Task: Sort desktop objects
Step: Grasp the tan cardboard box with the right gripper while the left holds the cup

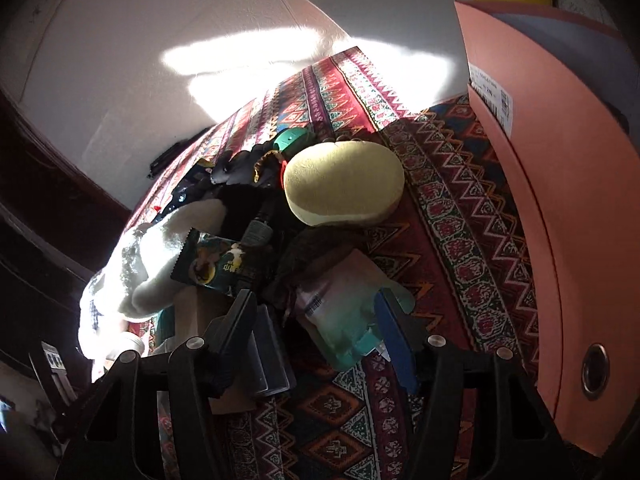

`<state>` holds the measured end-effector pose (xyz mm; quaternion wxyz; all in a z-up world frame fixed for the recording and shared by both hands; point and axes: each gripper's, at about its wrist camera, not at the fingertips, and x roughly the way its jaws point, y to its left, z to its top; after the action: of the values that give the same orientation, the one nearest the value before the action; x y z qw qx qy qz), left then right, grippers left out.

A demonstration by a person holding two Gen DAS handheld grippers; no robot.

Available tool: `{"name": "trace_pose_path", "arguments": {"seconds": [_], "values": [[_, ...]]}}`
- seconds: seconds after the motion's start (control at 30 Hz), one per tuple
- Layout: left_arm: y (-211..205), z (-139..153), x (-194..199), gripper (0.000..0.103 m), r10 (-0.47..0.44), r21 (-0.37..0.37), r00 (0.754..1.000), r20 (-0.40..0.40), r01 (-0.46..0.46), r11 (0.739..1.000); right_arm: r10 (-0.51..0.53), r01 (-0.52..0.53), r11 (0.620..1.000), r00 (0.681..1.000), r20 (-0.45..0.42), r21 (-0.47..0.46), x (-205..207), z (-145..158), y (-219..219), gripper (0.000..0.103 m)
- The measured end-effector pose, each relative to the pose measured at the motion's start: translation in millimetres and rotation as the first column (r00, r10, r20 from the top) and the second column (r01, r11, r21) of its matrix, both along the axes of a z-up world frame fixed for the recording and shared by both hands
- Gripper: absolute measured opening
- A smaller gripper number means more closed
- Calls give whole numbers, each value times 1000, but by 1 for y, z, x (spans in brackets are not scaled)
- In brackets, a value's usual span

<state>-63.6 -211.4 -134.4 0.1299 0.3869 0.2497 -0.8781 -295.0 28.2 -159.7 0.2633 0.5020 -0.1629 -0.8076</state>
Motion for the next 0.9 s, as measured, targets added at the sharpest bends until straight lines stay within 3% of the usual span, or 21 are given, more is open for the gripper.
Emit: {"name": "trace_pose_path", "arguments": {"seconds": [0.07, 0.23, 0.5, 0.67, 0.8, 0.9], "values": [[8, 4, 6, 64, -12, -16, 1000, -6, 12, 1000, 16, -16, 1000, 1000, 25, -23, 0, -4, -4, 65], [10, 6, 9, 64, -29, -21, 1000, -5, 29, 999, 87, -87, 996, 996, -32, 1, 10, 3, -27, 65], [1, 20, 16, 64, -21, -15, 999, -49, 21, 1000, 167, -167, 986, 985, -55, -4, 20, 1, -53, 65], [-11, 24, 25, 63, 1, -8, 998, -60, -2, 1000, 153, -152, 988, 988, 3, -26, 19, -7, -48, 65], [-11, 16, 26, 64, -7, -3, 999, -39, 7, 1000, 174, -174, 985, 985, 25, -2, 21, -13, -49, 65], [-10, 12, 26, 64, -13, 0, 1000, -28, 13, 1000, 220, -219, 975, 975, -19, 46, 29, -9, -62, 65]]}}
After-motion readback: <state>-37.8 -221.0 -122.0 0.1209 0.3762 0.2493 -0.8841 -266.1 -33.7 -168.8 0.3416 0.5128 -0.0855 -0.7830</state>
